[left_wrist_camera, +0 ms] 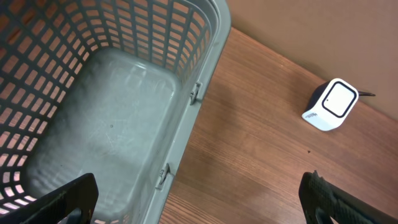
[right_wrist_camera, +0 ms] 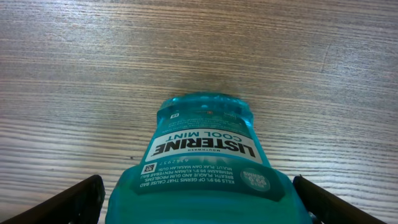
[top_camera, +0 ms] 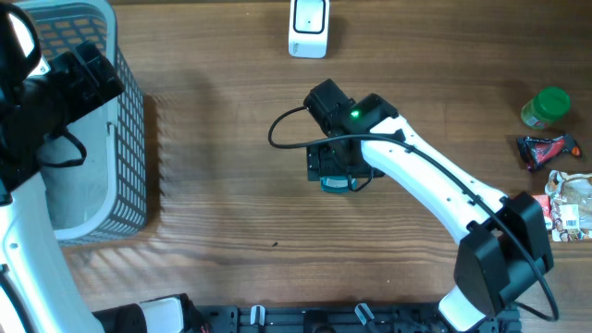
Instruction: Scan the item barcode
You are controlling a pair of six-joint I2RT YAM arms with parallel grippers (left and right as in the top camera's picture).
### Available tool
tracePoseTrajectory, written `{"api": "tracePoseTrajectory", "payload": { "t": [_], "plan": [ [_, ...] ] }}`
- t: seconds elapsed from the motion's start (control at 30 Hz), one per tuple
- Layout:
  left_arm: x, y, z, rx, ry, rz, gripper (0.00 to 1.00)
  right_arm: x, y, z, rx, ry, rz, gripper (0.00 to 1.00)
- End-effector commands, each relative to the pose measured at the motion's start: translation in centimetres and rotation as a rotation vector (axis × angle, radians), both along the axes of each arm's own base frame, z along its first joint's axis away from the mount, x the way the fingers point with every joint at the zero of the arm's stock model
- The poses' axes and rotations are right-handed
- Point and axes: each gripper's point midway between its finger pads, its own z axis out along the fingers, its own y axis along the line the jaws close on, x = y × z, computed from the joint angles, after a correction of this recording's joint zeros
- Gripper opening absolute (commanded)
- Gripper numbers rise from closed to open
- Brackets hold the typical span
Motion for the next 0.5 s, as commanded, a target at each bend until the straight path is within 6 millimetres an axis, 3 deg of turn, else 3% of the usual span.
{"api": "tracePoseTrajectory", "payload": {
  "t": [0.0,0.47],
  "plan": [
    [0.01,0.17,0.27,-0.003,-0.01,0.006,1.0,-1.0,-0.49,-2.6,-0.046,0.083,-0.008,0.94],
    [0.01,0.17,0.27,-0.003,-0.01,0.006,1.0,-1.05,-0.18,-2.07,-0.031,0.092,-0.053,0.84]
  ]
}}
